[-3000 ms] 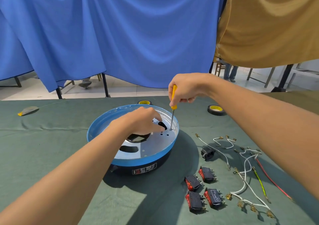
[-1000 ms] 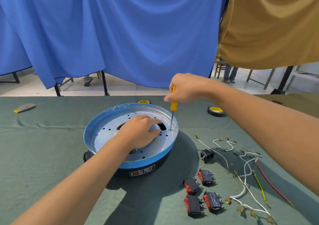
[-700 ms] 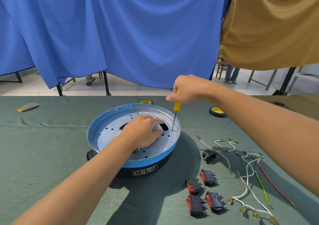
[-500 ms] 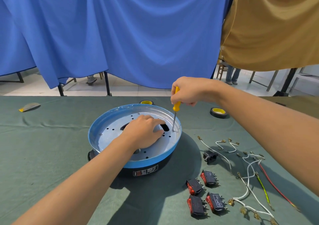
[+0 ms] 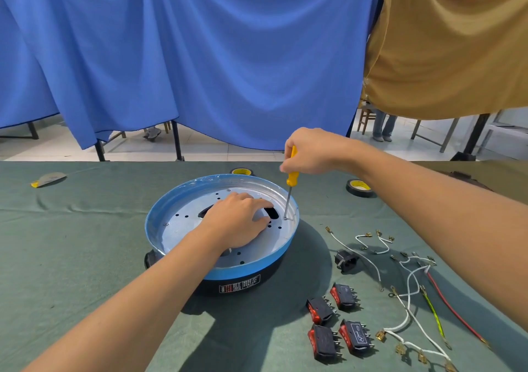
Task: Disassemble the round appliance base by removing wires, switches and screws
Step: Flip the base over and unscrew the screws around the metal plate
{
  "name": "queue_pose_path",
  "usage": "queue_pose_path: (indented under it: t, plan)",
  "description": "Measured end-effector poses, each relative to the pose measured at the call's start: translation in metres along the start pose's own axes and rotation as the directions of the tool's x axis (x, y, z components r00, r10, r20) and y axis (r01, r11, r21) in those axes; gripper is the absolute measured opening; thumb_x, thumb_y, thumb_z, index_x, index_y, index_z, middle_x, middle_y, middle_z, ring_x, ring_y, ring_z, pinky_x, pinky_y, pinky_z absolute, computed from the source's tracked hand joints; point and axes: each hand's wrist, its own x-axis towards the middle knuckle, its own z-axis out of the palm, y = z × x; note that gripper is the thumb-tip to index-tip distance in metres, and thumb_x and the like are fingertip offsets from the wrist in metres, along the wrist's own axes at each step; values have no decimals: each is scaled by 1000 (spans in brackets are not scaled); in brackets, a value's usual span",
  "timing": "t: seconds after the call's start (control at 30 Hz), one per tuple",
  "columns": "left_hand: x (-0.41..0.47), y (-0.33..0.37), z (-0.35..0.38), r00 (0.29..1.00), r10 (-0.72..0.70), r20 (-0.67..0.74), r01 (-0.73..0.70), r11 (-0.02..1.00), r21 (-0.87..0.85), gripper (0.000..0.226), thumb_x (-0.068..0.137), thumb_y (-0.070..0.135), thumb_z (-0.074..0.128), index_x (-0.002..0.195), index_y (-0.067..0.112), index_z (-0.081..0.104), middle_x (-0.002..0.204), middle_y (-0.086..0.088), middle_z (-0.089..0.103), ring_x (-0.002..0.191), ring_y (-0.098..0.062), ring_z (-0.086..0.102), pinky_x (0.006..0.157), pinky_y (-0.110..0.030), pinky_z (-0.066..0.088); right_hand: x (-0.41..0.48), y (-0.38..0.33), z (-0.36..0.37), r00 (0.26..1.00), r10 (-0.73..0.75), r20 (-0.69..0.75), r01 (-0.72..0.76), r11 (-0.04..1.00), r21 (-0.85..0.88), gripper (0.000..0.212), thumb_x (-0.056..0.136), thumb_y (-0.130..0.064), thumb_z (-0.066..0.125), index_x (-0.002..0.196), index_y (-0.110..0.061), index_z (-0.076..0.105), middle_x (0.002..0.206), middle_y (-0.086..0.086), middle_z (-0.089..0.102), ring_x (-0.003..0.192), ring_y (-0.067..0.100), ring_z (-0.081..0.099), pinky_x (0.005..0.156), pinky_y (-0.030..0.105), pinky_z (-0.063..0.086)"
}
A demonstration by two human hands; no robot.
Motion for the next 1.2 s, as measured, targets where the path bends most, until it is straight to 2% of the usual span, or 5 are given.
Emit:
queue_pose_path:
  t: [0.37, 0.53, 0.73, 0.93, 1.2]
  plan:
    - [0, -1, 1, 1000, 11, -5, -11, 1000, 0, 40, 98, 40, 42, 138, 41, 44, 139, -1, 49, 125, -22, 41, 99, -40, 42, -2, -1, -4, 998, 29, 60, -30, 999, 23, 36, 82, -24, 60, 101, 6, 63, 73, 9, 48, 62, 20, 44, 51, 29, 38]
    - [0, -1, 2, 1000, 15, -26, -16, 1000, -21, 40, 97, 38, 44, 137, 40, 47, 138, -1, 50, 126, -22, 41, 98, -39, 42, -3, -1, -2, 999, 43, -17, -44, 998, -39, 48, 90, -44, 57, 63, -6, 46, 57, 4, 35, 53, 18, 33, 49, 29, 28]
    - [2, 5, 0, 989, 107, -105, -113, 992, -53, 36, 94, 33, 52, 130, 32, 58, 136, 7, 54, 124, -18, 46, 102, -37, 40, -11, -3, -8, 994, -45, 103, 39, 997, 65, 9, 91, -25, 57, 90, -18, 63, 85, 3, 62, 66, 14, 54, 47, 21, 43]
    - [7, 12, 0, 979, 199, -46, -204, 962, -182, 20, 92, 22, 56, 103, 25, 72, 102, 7, 70, 96, -17, 60, 87, -38, 48, -14, -1, -4, 1000, -6, -2, 5, 997, -76, 48, 94, -47, 51, 69, -6, 47, 61, 7, 40, 57, 20, 35, 51, 30, 29]
    - [18, 21, -2, 996, 77, -42, -85, 960, -267, 14, 89, 24, 65, 96, 28, 76, 93, 6, 72, 81, -13, 60, 69, -26, 50, -28, 2, -13, 982, -151, 110, 150, 988, 21, 3, 93, -25, 56, 91, -26, 58, 90, -3, 59, 70, 13, 56, 55, 24, 41]
